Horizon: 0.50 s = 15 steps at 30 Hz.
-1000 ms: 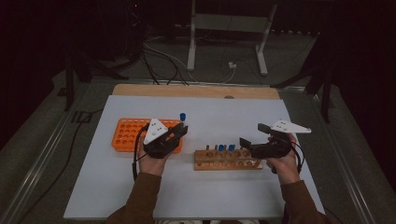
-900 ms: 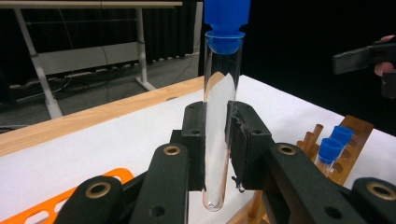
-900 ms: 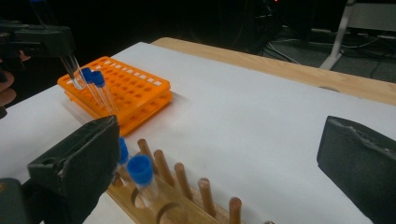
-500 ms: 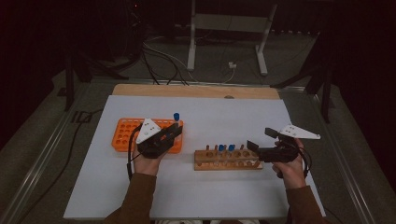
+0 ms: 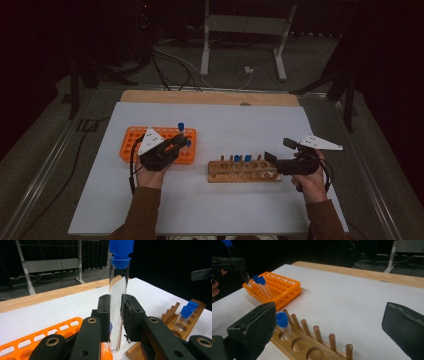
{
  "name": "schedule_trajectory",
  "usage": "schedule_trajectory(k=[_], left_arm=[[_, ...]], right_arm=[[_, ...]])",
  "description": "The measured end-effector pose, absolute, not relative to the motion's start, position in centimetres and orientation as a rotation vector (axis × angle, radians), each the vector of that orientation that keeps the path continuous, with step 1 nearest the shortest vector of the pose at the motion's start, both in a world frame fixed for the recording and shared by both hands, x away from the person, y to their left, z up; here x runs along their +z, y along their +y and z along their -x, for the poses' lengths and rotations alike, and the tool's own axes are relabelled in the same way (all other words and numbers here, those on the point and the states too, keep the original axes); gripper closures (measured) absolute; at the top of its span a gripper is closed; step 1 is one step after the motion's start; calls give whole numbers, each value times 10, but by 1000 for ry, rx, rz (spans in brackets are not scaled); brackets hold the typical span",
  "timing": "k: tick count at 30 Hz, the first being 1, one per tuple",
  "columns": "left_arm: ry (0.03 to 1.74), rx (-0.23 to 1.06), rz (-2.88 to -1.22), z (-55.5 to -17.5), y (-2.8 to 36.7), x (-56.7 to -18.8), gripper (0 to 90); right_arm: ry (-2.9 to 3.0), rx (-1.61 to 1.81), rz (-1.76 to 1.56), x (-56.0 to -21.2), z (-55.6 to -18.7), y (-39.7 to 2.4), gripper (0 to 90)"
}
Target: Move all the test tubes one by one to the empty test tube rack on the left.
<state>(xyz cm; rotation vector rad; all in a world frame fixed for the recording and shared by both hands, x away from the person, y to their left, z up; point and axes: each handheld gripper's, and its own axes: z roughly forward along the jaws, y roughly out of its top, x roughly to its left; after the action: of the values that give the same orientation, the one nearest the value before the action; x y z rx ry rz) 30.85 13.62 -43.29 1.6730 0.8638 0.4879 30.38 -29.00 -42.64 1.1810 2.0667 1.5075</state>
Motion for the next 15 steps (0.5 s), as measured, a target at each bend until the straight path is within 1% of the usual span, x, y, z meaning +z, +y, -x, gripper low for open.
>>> schedule_trajectory(k=[15], left_arm=[[904, 548, -1670, -311, 153, -443, 779]], right_arm=[[2081, 1510, -1180, -430, -303, -289, 1]])
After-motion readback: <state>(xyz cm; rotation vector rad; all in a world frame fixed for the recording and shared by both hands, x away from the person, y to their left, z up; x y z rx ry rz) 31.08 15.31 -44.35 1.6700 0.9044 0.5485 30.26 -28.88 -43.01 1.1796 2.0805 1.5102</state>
